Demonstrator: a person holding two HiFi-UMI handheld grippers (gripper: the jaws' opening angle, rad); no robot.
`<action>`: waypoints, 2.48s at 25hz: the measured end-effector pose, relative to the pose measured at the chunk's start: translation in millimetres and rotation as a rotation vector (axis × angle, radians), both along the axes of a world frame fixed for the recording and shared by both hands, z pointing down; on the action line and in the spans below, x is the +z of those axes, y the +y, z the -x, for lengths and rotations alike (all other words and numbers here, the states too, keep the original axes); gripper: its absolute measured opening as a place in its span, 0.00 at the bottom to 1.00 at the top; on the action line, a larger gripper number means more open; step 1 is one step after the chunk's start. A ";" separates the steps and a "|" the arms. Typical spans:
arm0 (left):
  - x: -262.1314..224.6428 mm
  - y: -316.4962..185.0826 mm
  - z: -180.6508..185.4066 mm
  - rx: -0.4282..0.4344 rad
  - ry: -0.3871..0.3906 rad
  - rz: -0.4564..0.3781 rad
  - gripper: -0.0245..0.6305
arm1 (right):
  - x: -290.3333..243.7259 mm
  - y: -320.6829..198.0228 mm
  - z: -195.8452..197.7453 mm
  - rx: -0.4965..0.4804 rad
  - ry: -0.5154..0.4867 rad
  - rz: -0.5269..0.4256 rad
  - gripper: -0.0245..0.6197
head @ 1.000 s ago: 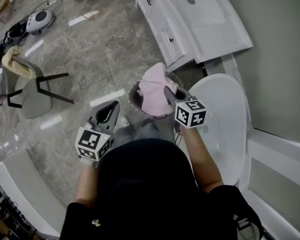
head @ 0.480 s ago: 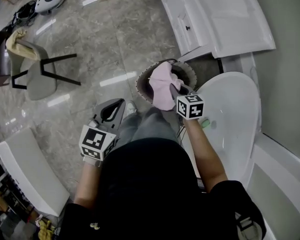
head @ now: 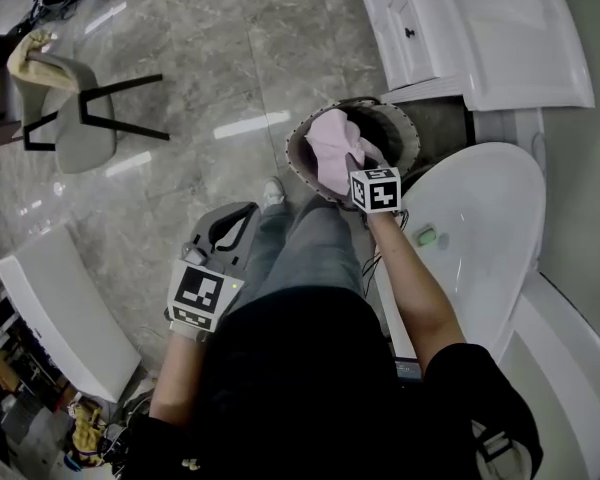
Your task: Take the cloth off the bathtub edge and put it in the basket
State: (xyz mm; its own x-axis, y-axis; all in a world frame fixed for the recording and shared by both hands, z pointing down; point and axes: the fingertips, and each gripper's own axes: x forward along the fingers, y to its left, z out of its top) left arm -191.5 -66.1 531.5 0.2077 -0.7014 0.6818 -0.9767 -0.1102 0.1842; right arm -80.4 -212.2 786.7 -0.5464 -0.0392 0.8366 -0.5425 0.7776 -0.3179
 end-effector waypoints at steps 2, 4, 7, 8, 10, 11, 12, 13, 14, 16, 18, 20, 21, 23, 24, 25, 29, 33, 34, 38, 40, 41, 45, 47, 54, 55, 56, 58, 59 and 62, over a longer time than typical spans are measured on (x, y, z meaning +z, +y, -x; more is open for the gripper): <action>10.0 4.1 0.6 -0.010 0.009 0.013 0.06 | 27.4 1.0 -0.5 -0.001 0.035 0.012 0.10; 18.6 8.3 3.3 -0.021 0.015 0.024 0.06 | 54.8 1.8 -3.0 0.006 0.075 0.023 0.10; 30.2 14.0 8.7 -0.046 0.031 0.038 0.06 | 93.5 3.2 -11.4 0.025 0.141 0.040 0.10; 34.8 16.0 10.5 -0.054 0.035 0.045 0.06 | 105.4 3.9 -13.9 0.027 0.159 0.044 0.10; 45.1 20.5 13.9 -0.067 0.040 0.061 0.06 | 128.3 6.0 -17.8 0.031 0.188 0.053 0.10; 50.7 22.8 15.5 -0.073 0.043 0.069 0.06 | 139.8 7.3 -19.0 0.032 0.201 0.058 0.10; 56.6 25.1 16.9 -0.078 0.046 0.078 0.06 | 151.6 8.7 -19.6 0.031 0.212 0.063 0.10; 62.7 27.4 17.8 -0.083 0.050 0.086 0.06 | 163.3 10.0 -19.5 0.026 0.221 0.065 0.10; 69.0 29.7 18.3 -0.086 0.053 0.095 0.06 | 174.8 11.0 -19.1 0.019 0.231 0.065 0.10; 81.6 34.2 17.4 -0.093 0.061 0.112 0.06 | 196.5 11.2 -18.5 0.005 0.247 0.059 0.10; 94.3 39.3 14.3 -0.103 0.070 0.130 0.06 | 216.6 10.3 -18.5 0.003 0.261 0.060 0.10; 107.0 45.3 11.5 -0.111 0.081 0.148 0.06 | 236.0 10.1 -17.5 0.005 0.275 0.066 0.10; 112.7 48.8 10.4 -0.112 0.084 0.157 0.06 | 244.8 10.9 -16.7 0.003 0.282 0.068 0.10; 122.3 55.7 8.4 -0.112 0.088 0.172 0.06 | 259.8 12.5 -15.9 -0.008 0.295 0.065 0.11; 126.5 58.6 7.6 -0.116 0.090 0.179 0.06 | 266.2 12.9 -16.2 -0.014 0.300 0.062 0.11; 130.4 60.9 7.2 -0.122 0.092 0.184 0.06 | 272.1 13.1 -16.7 -0.020 0.303 0.060 0.11; 142.1 67.3 7.0 -0.146 0.099 0.198 0.06 | 289.4 14.0 -17.3 -0.030 0.312 0.059 0.11; 149.1 72.6 1.9 -0.162 0.111 0.210 0.06 | 297.1 18.2 -20.0 -0.042 0.341 0.077 0.16; 150.0 73.6 0.2 -0.164 0.114 0.211 0.06 | 298.0 18.9 -21.2 -0.042 0.348 0.081 0.19; 150.8 74.4 -2.7 -0.168 0.118 0.211 0.06 | 295.5 18.8 -21.7 -0.050 0.361 0.078 0.26; 147.3 72.0 -1.9 -0.174 0.120 0.203 0.06 | 289.8 17.9 -17.9 -0.059 0.356 0.069 0.26; 145.1 70.4 -1.2 -0.176 0.122 0.197 0.06 | 286.5 17.2 -15.6 -0.063 0.352 0.065 0.27; 137.9 64.9 -1.5 -0.181 0.127 0.177 0.06 | 275.6 17.5 -9.9 -0.076 0.344 0.060 0.27; 134.7 63.3 -2.1 -0.176 0.127 0.167 0.06 | 269.0 18.1 -6.4 -0.086 0.337 0.059 0.27; 113.5 60.8 5.0 -0.187 0.140 0.122 0.06 | 224.0 23.6 10.1 -0.120 0.295 0.027 0.27; 109.7 61.2 5.5 -0.183 0.143 0.113 0.06 | 215.0 24.3 12.5 -0.121 0.286 0.021 0.27; 105.8 61.6 6.9 -0.181 0.144 0.103 0.06 | 205.7 24.6 15.1 -0.120 0.275 0.014 0.27; 97.4 60.5 12.5 -0.189 0.146 0.087 0.06 | 187.0 26.4 19.0 -0.121 0.262 0.000 0.24; 93.6 60.0 15.0 -0.192 0.147 0.079 0.06 | 177.6 27.9 19.6 -0.125 0.261 -0.006 0.22; 82.5 59.3 15.4 -0.174 0.154 0.051 0.06 | 147.9 29.3 21.9 -0.137 0.251 -0.039 0.16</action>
